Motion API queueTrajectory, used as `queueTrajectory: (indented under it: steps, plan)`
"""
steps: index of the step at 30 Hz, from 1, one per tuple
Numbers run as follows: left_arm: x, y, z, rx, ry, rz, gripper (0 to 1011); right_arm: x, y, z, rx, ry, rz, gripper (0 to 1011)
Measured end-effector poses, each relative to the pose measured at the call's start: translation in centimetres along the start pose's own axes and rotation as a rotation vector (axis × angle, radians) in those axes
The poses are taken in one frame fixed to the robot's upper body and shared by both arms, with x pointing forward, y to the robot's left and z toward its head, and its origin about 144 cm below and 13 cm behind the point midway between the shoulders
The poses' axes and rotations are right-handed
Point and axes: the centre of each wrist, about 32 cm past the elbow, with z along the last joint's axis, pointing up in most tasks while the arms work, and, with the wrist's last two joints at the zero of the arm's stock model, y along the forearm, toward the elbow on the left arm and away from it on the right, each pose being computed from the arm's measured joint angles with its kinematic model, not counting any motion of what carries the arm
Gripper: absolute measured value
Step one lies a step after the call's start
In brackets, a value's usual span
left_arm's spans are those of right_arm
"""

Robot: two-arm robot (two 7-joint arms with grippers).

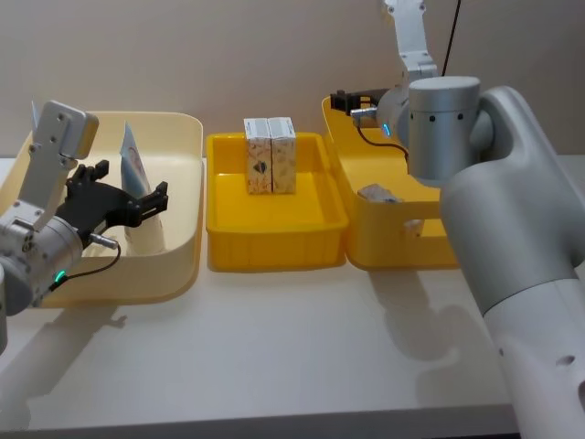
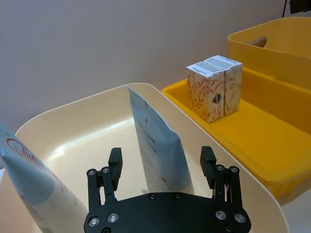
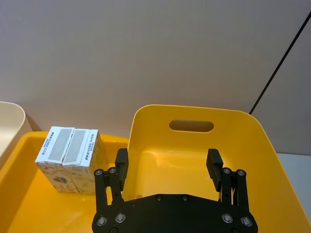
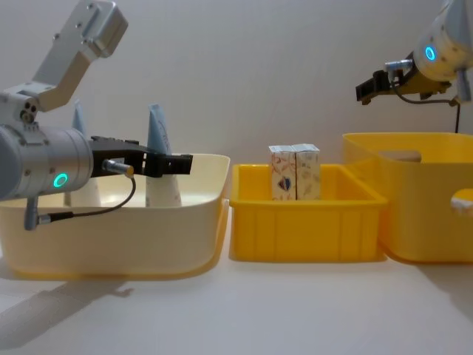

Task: Bimanual collaborative sorting of washing and personal care products

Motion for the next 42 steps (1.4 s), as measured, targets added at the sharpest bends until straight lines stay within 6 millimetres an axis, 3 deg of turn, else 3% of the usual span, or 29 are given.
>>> queueTrajectory:
  steps: [20, 23, 35, 36, 42]
  plan:
    - [0.6, -0.9, -0.2, 0.008, 0.005, -0.015, 999, 0.0, 0.0, 0.0, 0.0, 0.0, 0.0, 1001]
    - [0.6, -1.0, -0.3, 0.009, 0.006, -0.016, 960, 0.0, 0.0, 0.0, 0.0, 0.0, 0.0, 1001]
    - [0.7, -1.1, -0.3, 0.011, 0.006, -0.018, 645, 0.0, 0.0, 0.0, 0.0, 0.0, 0.0, 1001]
    - [0.7, -1.1, -0.3, 0.011, 0.006, -0.018, 573, 0.0, 0.0, 0.0, 0.0, 0.0, 0.0, 1001]
    - [0.7, -1.1, -0.3, 0.011, 0.007, -0.018, 370, 0.0, 0.0, 0.0, 0.0, 0.0, 0.0, 1001]
